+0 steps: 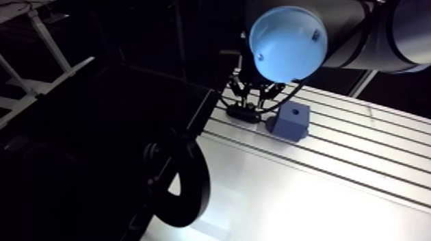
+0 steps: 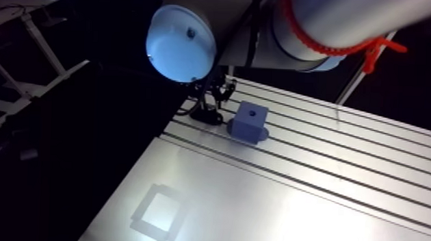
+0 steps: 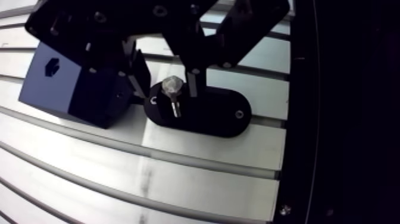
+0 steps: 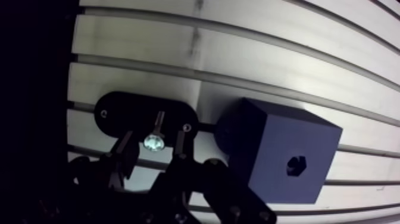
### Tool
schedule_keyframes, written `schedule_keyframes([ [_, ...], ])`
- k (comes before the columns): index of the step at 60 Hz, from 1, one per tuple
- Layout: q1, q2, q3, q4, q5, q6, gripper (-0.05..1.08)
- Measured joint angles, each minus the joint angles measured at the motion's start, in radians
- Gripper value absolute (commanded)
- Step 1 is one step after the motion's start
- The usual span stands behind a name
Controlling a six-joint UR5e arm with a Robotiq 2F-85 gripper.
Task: Pick up the M10 bolt and insert it into the hex recess until seated.
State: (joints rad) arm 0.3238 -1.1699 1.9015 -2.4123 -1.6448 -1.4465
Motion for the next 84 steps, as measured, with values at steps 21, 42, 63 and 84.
schedule_keyframes([
  [21,0.0,0.002,0.001,0.001,0.0,-0.002,0.59],
  [42,0.001,0.006,0.001,-0.001,0.0,-0.002,0.63],
  [63,0.001,0.006,0.001,-0.001,0.0,0.0,0.67],
  [84,0.001,0.007,0.001,-0.002,0.001,-0.001,0.68],
])
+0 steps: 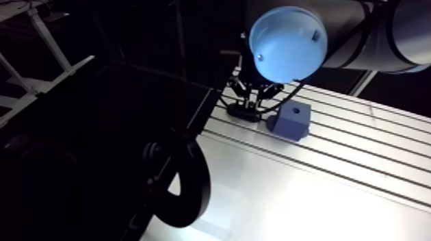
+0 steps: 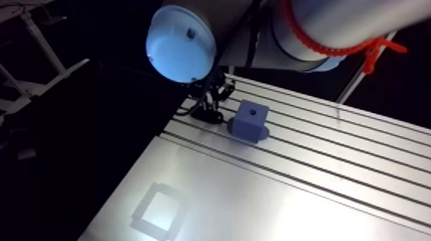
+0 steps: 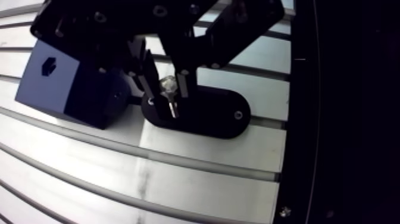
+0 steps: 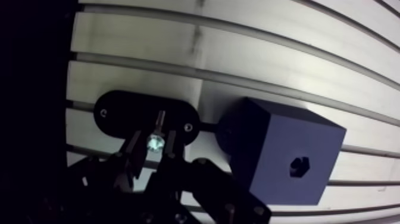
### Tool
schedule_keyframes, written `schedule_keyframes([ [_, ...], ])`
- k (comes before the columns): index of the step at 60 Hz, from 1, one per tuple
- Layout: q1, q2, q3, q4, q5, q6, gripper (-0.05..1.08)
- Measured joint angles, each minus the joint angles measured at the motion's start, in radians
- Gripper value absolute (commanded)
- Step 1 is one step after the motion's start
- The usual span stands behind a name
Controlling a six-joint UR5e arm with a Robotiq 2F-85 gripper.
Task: Pick up the M10 bolt and insert it into the hex recess until seated.
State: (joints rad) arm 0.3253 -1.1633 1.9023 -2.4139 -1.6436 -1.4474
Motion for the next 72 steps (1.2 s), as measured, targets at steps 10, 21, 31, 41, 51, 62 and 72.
schedule_keyframes([
  [10,0.0,0.0,0.0,0.0,0.001,0.0,0.69],
  [21,0.0,0.0,-0.001,0.0,0.001,0.0,0.69],
  [31,0.0,0.0,-0.001,0.0,0.001,-0.001,0.7],
  [41,0.0,0.0,-0.002,0.0,0.002,-0.001,0.7],
  [51,0.0,0.001,-0.002,0.0,0.003,-0.001,0.71],
  [62,0.0,0.0,-0.002,0.0,0.004,-0.001,0.74],
  [72,0.0,-0.004,-0.001,0.0,0.003,-0.001,0.75],
])
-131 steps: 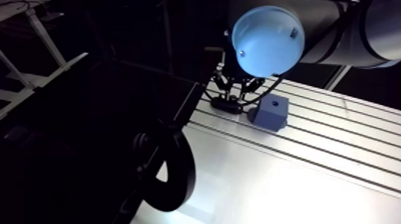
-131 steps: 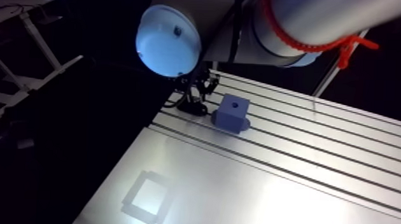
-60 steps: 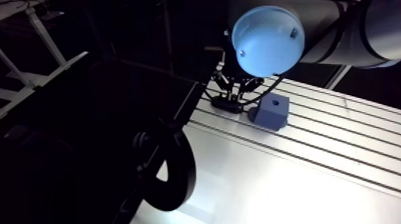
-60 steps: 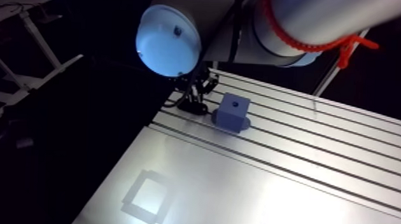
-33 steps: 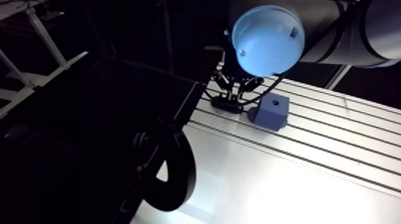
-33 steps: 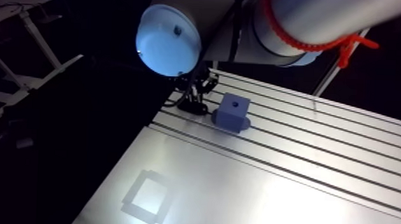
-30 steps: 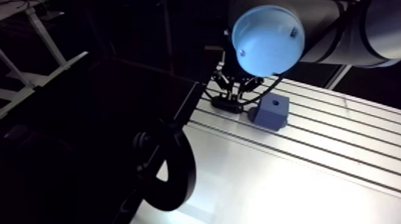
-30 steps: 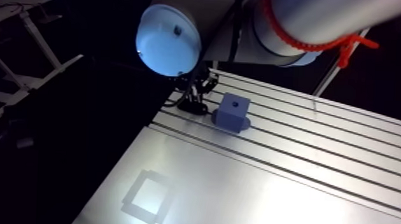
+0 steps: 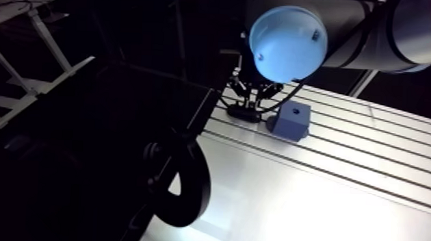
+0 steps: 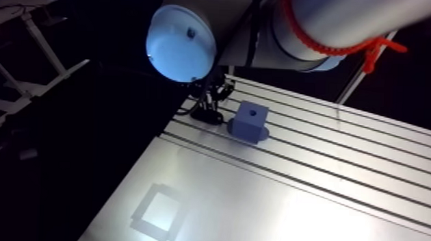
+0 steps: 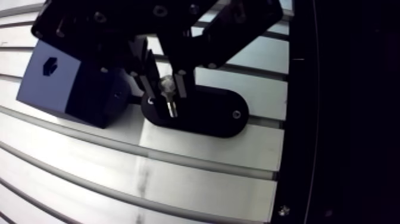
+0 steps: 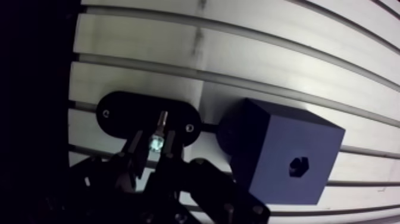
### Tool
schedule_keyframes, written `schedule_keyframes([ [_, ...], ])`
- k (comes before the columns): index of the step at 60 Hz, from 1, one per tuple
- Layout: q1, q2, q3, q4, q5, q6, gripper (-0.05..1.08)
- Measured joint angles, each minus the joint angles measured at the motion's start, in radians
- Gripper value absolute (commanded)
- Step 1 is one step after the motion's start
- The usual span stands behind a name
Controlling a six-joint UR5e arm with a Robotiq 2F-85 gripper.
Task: Pick up the M10 bolt and insert it into the hex recess until seated.
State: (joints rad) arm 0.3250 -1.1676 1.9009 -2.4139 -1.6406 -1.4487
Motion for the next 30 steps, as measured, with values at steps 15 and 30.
schedule_keyframes([
  [15,-0.001,-0.02,-0.003,0.007,-0.003,0.0,0.76],
  [30,-0.013,-0.058,-0.014,0.03,-0.003,-0.004,0.78],
])
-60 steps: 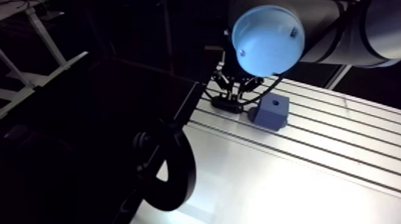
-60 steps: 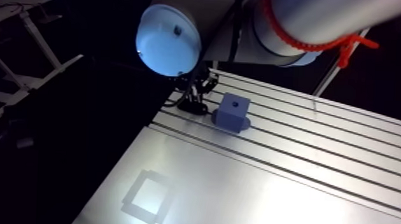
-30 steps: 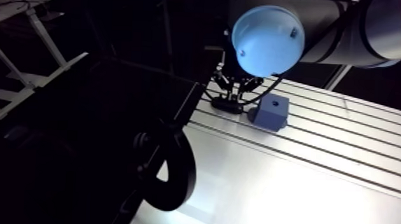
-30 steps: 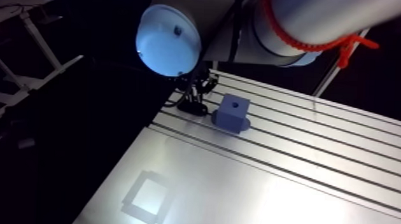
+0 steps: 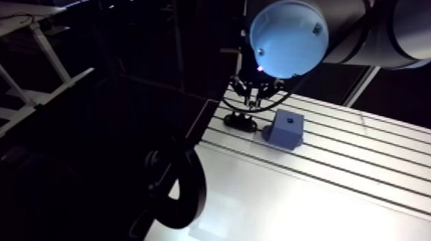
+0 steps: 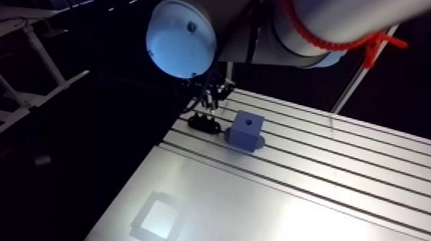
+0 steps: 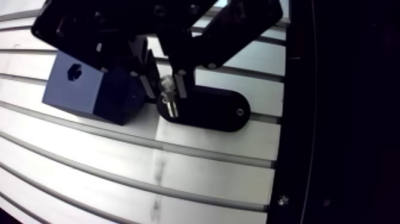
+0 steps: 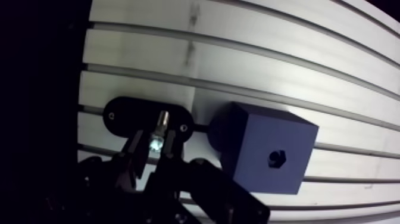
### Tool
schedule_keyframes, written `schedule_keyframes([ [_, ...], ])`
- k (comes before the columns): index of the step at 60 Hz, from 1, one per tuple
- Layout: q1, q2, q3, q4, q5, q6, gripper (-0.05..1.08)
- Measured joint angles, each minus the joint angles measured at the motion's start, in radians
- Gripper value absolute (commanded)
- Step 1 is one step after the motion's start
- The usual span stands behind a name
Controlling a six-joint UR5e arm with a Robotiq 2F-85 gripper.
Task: Pick up the M10 bolt and insert it into the hex recess until seated.
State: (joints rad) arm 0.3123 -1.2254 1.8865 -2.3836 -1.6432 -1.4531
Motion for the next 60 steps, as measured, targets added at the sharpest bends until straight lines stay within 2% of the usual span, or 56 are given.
schedule_keyframes([
  [19,-0.035,-0.036,-0.052,0.056,0.001,-0.012,0.88],
  [39,-0.106,-0.078,-0.108,0.133,0.002,-0.03,0.94],
  [60,-0.129,-0.107,-0.2,0.308,0.005,-0.032,0.94],
])
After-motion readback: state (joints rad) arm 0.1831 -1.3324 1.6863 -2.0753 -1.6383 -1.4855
